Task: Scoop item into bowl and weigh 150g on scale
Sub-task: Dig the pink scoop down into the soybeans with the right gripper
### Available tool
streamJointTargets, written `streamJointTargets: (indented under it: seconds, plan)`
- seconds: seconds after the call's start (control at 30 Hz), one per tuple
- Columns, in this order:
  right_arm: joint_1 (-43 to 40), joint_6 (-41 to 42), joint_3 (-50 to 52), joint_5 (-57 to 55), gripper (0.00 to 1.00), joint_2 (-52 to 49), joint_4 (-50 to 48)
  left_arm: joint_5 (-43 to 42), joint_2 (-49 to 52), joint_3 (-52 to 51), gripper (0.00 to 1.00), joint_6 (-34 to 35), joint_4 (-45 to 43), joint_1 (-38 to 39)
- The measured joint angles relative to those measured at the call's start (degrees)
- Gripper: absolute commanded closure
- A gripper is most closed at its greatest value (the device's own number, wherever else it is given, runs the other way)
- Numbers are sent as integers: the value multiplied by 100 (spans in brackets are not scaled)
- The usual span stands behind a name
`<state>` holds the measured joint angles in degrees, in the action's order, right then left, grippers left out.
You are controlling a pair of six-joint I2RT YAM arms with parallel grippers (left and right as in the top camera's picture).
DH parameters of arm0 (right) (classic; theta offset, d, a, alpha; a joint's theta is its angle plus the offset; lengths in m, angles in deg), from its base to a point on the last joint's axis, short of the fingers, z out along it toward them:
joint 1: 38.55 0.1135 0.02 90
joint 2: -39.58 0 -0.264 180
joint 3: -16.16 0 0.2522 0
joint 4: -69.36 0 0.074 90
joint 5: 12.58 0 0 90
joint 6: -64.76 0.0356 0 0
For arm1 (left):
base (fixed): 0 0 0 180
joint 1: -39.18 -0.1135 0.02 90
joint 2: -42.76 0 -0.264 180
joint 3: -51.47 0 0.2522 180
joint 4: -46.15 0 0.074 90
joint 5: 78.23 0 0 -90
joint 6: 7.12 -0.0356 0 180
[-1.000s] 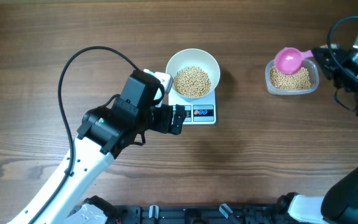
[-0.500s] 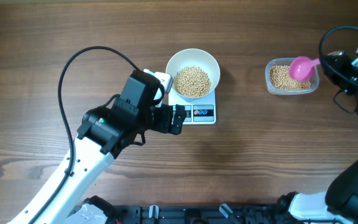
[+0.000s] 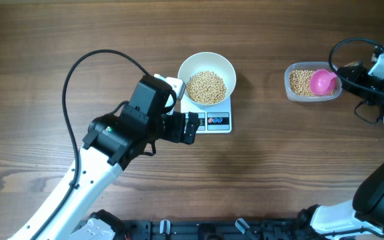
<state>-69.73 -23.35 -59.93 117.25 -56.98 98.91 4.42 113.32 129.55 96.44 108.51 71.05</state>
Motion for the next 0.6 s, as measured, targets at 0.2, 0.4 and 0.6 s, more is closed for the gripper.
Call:
streamJointTargets:
  seconds: [0.2, 0.4, 0.6]
  plan:
    - [2, -179, 0, -50, 96, 0, -188, 0, 0, 0, 0, 0, 0, 0]
    - [13, -105, 0, -55, 95, 0, -428, 0, 0, 0, 0, 0, 0, 0]
    - [46, 417, 0, -70, 96, 0, -750, 0, 0, 0, 0, 0, 0, 0]
